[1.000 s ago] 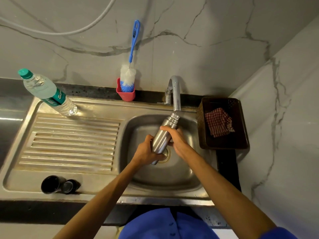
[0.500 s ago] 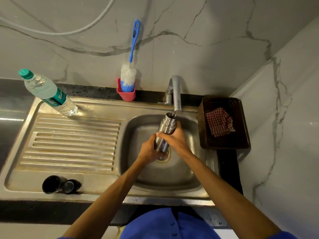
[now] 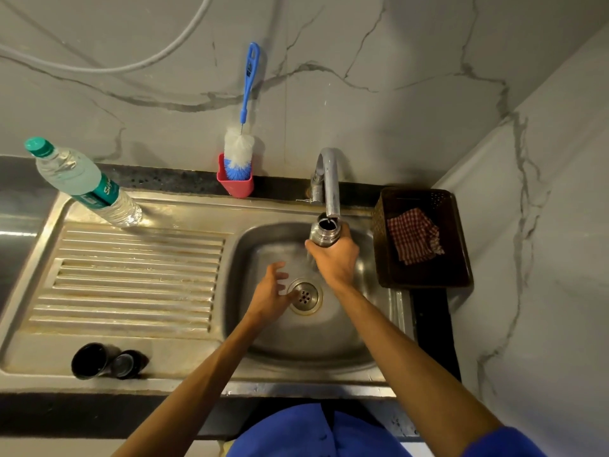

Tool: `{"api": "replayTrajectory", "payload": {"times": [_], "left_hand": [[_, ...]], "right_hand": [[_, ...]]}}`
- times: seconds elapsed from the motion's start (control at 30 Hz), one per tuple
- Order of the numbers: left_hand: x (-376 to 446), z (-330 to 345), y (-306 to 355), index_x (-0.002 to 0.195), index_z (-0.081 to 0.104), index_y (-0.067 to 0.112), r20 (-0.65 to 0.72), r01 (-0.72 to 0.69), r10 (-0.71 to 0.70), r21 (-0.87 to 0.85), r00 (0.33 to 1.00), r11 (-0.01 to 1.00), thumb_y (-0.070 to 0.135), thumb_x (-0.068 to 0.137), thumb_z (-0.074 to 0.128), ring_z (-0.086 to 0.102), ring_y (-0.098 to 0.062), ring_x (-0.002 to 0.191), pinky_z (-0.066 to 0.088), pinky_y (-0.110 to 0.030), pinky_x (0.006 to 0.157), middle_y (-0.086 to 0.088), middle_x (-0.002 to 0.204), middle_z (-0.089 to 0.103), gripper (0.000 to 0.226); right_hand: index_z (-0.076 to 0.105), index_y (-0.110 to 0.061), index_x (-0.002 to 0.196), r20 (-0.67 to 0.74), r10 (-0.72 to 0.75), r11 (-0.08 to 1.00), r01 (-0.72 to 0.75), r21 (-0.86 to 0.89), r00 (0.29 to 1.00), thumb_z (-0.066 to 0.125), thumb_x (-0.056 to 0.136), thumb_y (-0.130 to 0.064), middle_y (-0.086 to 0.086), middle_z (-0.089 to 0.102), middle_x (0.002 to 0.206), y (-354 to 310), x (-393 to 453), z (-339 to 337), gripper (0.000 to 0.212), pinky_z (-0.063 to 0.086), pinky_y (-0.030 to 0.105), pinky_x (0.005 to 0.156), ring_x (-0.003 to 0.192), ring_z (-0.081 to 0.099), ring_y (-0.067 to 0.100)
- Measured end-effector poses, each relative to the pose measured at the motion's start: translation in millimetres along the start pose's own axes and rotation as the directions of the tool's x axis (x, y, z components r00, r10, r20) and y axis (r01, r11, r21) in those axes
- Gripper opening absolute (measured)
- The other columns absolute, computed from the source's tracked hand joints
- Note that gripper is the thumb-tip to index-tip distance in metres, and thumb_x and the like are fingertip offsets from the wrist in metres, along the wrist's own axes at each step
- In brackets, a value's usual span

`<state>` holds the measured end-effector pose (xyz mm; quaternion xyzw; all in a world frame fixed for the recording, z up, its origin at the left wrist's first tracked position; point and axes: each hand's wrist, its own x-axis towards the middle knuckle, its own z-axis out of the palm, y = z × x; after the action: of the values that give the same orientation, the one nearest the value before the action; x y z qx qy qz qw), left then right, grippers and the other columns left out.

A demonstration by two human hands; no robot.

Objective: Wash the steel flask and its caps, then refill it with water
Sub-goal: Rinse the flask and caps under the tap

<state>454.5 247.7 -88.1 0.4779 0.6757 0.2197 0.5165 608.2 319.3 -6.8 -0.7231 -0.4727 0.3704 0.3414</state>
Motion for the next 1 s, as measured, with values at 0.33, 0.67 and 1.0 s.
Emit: {"api": "replayTrajectory", "payload": {"times": [0.33, 0.67, 1.0], "left_hand": [[-2.5, -6.1, 1.2, 0.149, 0.043, 0.019, 0.001, -0.003, 0.003, -0.044, 1.0, 0.999, 0.018, 0.095, 0.077, 0.069, -0.007, 0.092, 0.052, -0.011, 0.065, -0.002, 0.125, 0.064, 0.064], [-5.3, -7.0, -3.8, 0.139, 0.05, 0.02, -0.039, 0.011, -0.016, -0.136, 0.999, 0.991, 0.021, 0.095, 0.078, 0.072, -0.012, 0.092, 0.05, -0.011, 0.067, 0.0, 0.115, 0.07, 0.052], [-6.1, -8.4, -2.1, 0.139, 0.049, 0.021, -0.073, 0.031, -0.044, -0.172, 0.996, 0.985, 0.019, 0.097, 0.074, 0.071, -0.012, 0.094, 0.048, -0.011, 0.065, -0.001, 0.116, 0.071, 0.05]], "right_hand": [[0.061, -0.022, 0.125, 0.084, -0.041, 0.995, 0.049, -0.088, 0.996, 0.093, 0.071, -0.028, -0.011, 0.071, 0.098, 1.3, 13.0, -3.0, 0.063, 0.063, 0.027, 0.077, 0.081, 0.068, 0.001], [0.064, -0.022, 0.124, 0.093, -0.056, 0.99, 0.067, -0.121, 0.994, 0.094, 0.07, -0.025, -0.012, 0.072, 0.097, 4.0, 15.2, -5.4, 0.062, 0.056, 0.01, 0.065, 0.082, 0.07, 0.001], [0.066, -0.023, 0.118, -0.011, 0.039, 0.993, -0.04, -0.111, 0.999, 0.093, 0.068, -0.031, -0.009, 0.073, 0.095, 20.6, 6.8, 0.2, 0.058, 0.056, 0.018, 0.075, 0.079, 0.067, 0.004]]}}
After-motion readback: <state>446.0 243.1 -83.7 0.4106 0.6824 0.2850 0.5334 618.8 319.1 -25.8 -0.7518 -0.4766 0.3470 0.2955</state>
